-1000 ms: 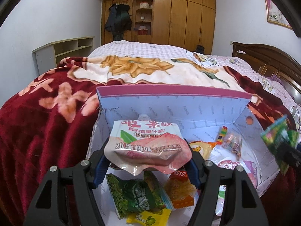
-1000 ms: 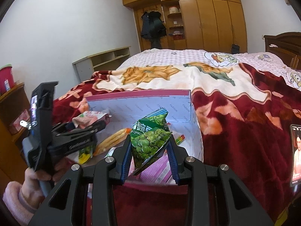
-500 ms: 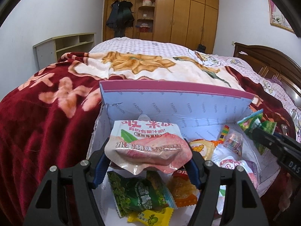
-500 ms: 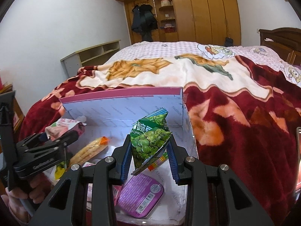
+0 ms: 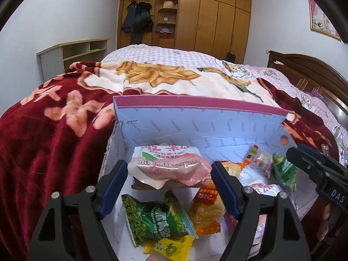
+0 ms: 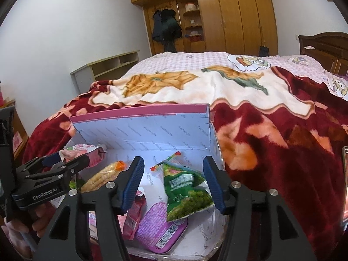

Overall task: Organize snacks
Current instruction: 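Lower and release the juice pouch and pea bag inside the box with both tools, then move the left tool to the yellow round snack while the right reaches the yellow candy bag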

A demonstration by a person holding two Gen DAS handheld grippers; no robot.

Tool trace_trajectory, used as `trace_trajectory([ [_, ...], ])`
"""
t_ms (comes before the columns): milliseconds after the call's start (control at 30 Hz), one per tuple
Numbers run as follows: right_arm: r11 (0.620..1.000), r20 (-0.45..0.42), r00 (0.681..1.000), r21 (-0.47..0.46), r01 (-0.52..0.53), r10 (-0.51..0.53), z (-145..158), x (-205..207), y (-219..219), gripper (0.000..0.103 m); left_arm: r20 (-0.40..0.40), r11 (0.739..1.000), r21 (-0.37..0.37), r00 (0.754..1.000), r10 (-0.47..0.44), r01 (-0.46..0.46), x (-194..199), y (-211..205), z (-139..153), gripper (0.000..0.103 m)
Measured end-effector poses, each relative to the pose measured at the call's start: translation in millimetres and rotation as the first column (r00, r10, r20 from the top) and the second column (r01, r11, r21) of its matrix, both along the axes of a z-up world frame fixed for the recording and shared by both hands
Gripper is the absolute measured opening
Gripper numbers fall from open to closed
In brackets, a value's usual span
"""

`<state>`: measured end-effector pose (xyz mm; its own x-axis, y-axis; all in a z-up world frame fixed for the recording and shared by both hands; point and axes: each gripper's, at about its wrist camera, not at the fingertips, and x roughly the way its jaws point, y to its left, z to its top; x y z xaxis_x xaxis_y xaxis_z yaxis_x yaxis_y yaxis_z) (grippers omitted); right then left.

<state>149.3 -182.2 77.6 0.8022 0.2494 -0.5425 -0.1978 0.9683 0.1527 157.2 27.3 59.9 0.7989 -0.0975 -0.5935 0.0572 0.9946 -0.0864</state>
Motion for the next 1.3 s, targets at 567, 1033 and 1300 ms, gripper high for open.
trace_trajectory([
  [567, 0.999, 0.012, 1.0, 0.049, 0.015, -0.016, 9, -23, -5, 0.058, 0.043, 1.0, 0.009, 0.999, -0.015, 0.015, -33, -6, 21, 0.082],
  [1033, 0.995, 0.019, 1.0, 0.098, 0.001, -0.002, 11, -60, -3, 0.058, 0.062, 1.0, 0.003, 0.998, 0.0, 0.0, -72, -4, 30, 0.082],
  [1300, 0.995, 0.019, 0.999, 0.093, -0.038, 0.037, 6, -80, 8, 0.058, 0.032, 1.0, 0.008, 0.999, 0.01, -0.011, -90, 2, 26, 0.082],
])
